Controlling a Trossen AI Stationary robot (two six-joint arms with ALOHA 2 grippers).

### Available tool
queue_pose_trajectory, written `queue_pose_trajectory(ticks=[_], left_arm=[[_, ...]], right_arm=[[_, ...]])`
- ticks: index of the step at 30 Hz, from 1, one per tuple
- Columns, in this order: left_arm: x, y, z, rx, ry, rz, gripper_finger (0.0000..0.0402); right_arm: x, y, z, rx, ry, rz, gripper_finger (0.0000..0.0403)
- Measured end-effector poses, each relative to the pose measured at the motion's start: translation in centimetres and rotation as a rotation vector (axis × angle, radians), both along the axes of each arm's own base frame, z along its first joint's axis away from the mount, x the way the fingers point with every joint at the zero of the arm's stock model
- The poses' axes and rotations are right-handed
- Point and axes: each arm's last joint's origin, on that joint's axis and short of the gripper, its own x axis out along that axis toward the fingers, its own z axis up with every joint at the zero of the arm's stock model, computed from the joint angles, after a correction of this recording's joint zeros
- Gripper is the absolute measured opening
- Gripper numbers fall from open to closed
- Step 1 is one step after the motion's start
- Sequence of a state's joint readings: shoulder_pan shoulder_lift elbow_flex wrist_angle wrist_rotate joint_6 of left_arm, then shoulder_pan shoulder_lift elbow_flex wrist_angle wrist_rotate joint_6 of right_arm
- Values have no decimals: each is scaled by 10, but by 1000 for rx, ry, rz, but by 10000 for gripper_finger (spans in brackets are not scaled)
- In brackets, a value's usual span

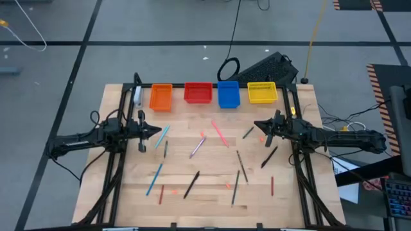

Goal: Sort crayons/erasers/pens/pencils in bins

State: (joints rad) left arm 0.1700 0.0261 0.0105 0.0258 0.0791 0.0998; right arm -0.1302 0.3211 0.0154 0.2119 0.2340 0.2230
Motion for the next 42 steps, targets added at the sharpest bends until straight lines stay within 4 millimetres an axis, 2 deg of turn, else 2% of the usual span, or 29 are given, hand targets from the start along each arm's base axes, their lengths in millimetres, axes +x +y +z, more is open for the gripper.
queue_pose_trajectory(ticks=[20,29,34,38,42], left_arm=[[0,0,4,-1,-38,0,21],[-1,0,14,-184,-163,-19,21],[-2,0,18,-222,-205,-20,21],[-2,0,16,-257,-192,-25,21],[-1,-3,15,-265,-162,-105,21]], right_arm=[[0,0,0,0,0,0,0],[0,0,0,0,0,1,0],[0,0,0,0,0,0,0],[0,0,0,0,0,0,0],[0,0,0,0,0,1,0]])
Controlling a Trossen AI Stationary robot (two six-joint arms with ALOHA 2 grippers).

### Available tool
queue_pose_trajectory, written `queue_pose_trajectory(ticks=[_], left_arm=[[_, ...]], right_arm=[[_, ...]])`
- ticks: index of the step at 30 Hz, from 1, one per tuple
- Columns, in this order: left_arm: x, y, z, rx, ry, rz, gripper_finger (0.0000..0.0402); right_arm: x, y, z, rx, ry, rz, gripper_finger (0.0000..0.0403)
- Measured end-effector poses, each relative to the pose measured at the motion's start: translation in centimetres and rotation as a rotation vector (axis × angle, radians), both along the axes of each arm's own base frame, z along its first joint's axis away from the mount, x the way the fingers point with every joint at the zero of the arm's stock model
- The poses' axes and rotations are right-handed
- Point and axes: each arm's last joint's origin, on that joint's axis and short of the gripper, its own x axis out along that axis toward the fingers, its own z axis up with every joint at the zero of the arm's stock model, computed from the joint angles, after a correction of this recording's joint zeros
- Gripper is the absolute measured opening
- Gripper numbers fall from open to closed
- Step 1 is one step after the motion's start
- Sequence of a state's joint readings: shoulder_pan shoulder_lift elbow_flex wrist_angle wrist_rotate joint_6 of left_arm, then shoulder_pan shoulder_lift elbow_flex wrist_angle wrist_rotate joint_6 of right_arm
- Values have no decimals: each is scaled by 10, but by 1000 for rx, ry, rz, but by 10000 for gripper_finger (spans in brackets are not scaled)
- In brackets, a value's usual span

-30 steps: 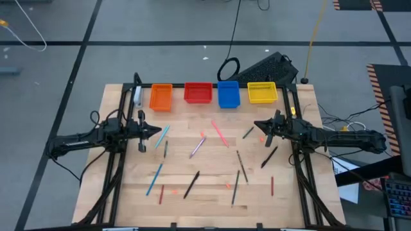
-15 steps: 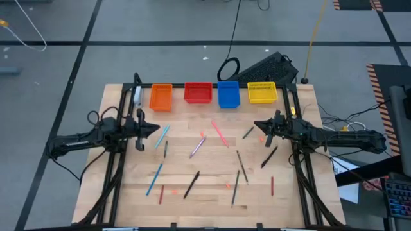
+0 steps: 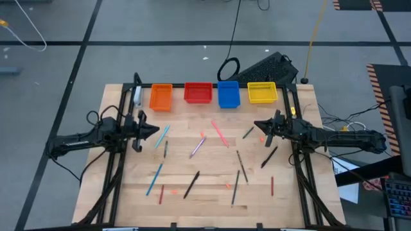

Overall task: Sort crayons/erasers/pens/pencils in bins
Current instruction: Put the light blue pen into the orange basket

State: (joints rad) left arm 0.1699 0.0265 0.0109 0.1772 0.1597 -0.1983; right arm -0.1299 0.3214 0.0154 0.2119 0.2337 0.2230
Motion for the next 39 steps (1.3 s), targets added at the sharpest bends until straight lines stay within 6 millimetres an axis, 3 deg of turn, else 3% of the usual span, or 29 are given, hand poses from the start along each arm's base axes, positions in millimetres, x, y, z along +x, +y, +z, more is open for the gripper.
queue_pose_trajectory(ticks=[9,16,22,28,39], left_arm=[[6,-3,-2,-32,43,-132,21],[15,-1,2,-9,169,-117,21],[25,4,24,-4,409,-21,21],[32,8,40,-115,725,74,21],[59,17,37,-282,1134,231,27]], right_arm=[[0,0,0,0,0,0,0],[0,0,0,0,0,-1,0],[0,0,0,0,0,0,0],[0,0,0,0,0,0,0],[1,0,8,-42,-71,2,0]])
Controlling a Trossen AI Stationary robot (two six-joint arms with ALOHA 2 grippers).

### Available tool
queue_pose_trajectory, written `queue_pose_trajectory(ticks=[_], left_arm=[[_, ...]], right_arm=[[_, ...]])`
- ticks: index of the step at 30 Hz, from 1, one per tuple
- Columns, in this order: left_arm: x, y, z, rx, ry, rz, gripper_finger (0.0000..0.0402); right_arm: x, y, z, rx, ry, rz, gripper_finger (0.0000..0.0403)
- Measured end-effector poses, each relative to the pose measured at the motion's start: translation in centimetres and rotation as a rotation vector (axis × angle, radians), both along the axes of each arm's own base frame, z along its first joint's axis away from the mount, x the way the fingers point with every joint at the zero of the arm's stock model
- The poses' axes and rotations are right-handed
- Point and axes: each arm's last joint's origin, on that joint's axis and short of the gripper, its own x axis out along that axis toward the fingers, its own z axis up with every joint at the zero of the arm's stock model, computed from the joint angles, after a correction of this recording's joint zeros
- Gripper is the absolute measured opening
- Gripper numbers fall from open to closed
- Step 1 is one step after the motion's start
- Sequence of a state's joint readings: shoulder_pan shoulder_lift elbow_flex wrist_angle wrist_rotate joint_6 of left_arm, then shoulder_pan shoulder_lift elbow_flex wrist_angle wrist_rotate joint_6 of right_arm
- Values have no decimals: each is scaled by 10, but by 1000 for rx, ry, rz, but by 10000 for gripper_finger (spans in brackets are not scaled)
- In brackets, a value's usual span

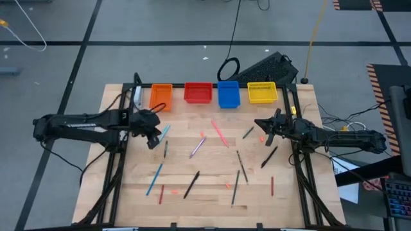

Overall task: Sort crayons/erasers/pens/pencils in bins
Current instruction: Put the light blue pen into the orange basket

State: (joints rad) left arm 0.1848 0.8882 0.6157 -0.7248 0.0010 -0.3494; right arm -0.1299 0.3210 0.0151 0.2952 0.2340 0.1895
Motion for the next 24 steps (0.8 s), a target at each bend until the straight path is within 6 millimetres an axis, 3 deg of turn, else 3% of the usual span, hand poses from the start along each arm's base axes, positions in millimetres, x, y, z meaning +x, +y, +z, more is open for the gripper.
queue_pose_trajectory(ticks=[12,24], left_arm=[[27,37,-24,-61,192,185,164],[43,60,-59,-136,293,276,174]], right_arm=[[0,0,8,-51,-69,-1,0],[0,0,8,-63,-58,2,0]])
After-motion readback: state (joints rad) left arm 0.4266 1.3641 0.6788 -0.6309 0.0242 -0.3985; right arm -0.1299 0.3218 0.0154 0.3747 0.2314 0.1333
